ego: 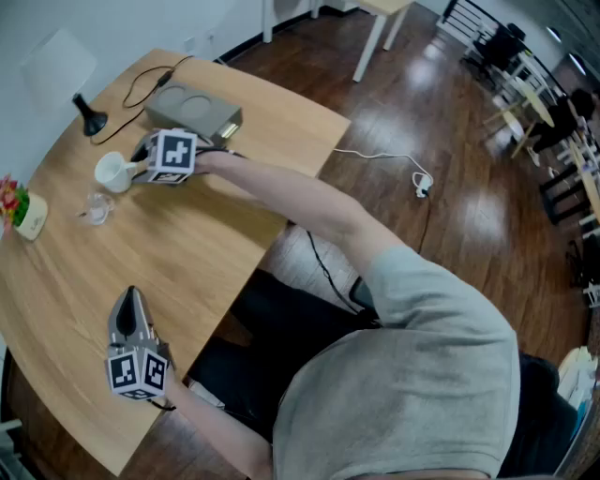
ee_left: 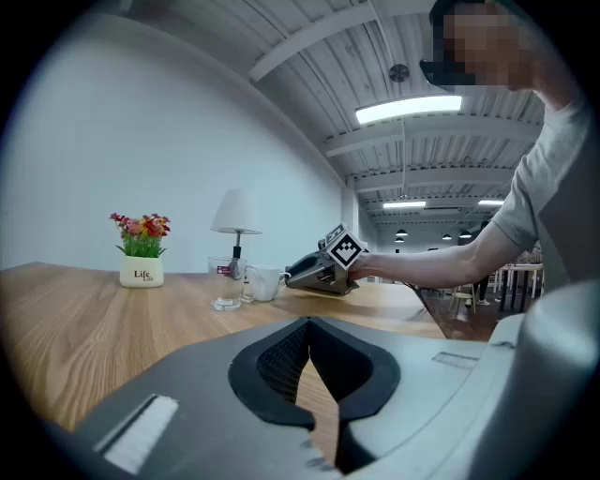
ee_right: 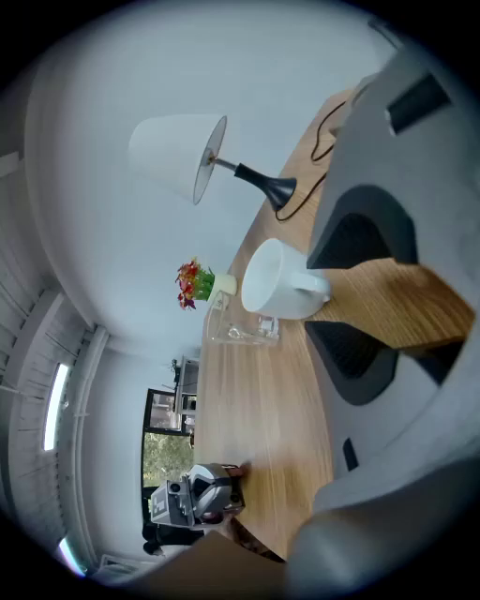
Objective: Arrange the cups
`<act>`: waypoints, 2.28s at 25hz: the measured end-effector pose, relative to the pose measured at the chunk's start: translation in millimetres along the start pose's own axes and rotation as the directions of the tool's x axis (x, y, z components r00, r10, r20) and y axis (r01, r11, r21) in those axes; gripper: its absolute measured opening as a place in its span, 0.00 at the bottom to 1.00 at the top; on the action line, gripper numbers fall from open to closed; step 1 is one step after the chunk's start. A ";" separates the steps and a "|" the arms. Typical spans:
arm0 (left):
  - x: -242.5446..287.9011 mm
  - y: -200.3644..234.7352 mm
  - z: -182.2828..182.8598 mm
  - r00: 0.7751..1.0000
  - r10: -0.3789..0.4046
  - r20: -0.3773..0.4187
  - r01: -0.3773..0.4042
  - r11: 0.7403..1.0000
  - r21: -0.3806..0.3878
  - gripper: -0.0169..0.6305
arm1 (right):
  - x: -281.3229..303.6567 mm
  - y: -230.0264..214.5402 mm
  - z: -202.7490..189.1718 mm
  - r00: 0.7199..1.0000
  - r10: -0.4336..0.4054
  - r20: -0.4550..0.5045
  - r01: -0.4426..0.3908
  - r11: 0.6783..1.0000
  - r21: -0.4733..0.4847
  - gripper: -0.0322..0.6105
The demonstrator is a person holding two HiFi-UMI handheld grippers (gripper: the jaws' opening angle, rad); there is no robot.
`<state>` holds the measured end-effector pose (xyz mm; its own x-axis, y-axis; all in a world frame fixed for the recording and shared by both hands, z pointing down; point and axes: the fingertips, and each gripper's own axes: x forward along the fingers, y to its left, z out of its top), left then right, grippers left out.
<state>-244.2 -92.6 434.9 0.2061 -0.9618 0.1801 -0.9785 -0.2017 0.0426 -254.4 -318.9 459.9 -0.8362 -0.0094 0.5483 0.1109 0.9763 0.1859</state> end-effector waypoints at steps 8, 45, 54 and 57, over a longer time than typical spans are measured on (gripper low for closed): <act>41.5 -21.8 2.6 0.993 -0.117 0.009 0.117 0.993 -0.020 0.03 | -43.6 -57.2 -57.3 0.970 -0.215 -0.110 0.218 0.976 0.020 0.32; 39.5 -14.3 3.0 0.996 -0.093 0.002 0.094 0.995 -0.026 0.03 | -122.0 -28.1 -88.8 0.923 -0.377 -0.077 0.383 0.917 0.111 0.19; 38.8 -14.7 2.6 0.996 -0.092 0.005 0.092 0.995 -0.027 0.03 | -124.8 -30.8 -79.3 0.932 -0.358 -0.054 0.362 0.921 0.146 0.17; 39.5 -14.8 2.9 0.996 -0.094 0.004 0.094 0.995 -0.026 0.03 | -124.6 -32.7 -79.7 0.937 -0.344 -0.064 0.350 0.925 0.148 0.15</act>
<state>-221.5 -128.2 438.6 0.2967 -0.9395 0.1710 -0.9545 -0.2859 0.0852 -111.0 -366.9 450.5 -0.7873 -0.3587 0.5015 -0.2695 0.9318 0.2433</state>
